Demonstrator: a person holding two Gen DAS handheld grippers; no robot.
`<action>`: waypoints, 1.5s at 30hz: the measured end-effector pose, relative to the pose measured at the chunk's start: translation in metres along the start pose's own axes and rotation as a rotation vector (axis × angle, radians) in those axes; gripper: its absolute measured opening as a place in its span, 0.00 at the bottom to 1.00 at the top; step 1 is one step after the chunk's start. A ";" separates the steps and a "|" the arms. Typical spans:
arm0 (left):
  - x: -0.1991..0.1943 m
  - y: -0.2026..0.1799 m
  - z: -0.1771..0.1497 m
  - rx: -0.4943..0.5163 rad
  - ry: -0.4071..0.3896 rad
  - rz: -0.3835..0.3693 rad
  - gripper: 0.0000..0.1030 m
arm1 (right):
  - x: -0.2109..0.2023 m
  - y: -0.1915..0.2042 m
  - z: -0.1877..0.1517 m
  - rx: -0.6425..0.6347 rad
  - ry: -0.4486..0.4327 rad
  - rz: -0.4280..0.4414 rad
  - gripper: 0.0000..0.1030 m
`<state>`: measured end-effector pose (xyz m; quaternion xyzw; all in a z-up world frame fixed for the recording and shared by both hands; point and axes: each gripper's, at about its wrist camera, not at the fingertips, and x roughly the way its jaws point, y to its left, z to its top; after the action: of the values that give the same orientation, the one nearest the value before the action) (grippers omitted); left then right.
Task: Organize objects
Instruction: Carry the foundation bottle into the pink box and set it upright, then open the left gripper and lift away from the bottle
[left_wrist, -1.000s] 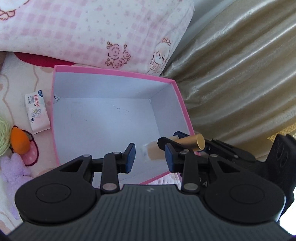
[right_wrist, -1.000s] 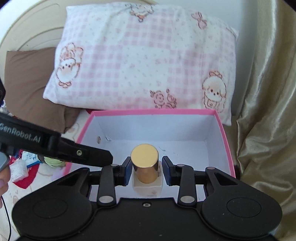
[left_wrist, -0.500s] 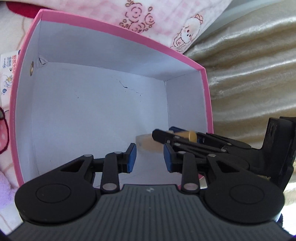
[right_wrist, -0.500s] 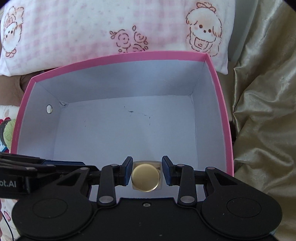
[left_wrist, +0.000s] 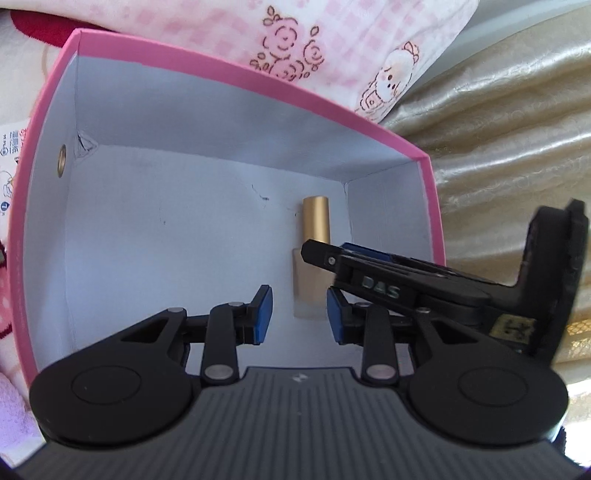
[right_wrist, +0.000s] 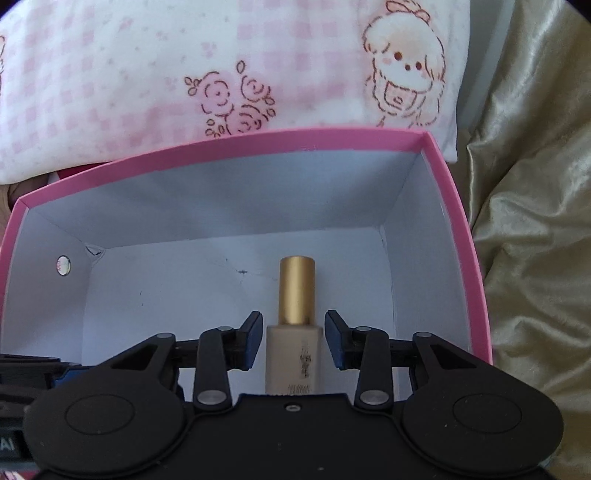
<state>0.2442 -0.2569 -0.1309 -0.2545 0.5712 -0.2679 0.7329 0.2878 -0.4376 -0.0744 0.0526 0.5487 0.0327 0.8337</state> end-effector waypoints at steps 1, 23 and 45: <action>0.000 0.000 -0.001 0.008 0.002 0.004 0.29 | -0.004 0.000 -0.003 -0.009 -0.007 0.013 0.51; 0.006 -0.032 -0.013 0.144 -0.021 0.037 0.29 | -0.007 0.005 -0.055 -0.171 0.035 -0.155 0.37; -0.154 -0.034 -0.075 0.240 -0.064 0.075 0.44 | -0.156 0.098 -0.131 -0.298 -0.214 0.070 0.58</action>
<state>0.1367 -0.1817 -0.0158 -0.1519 0.5205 -0.2983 0.7855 0.1058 -0.3509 0.0286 -0.0493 0.4437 0.1369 0.8843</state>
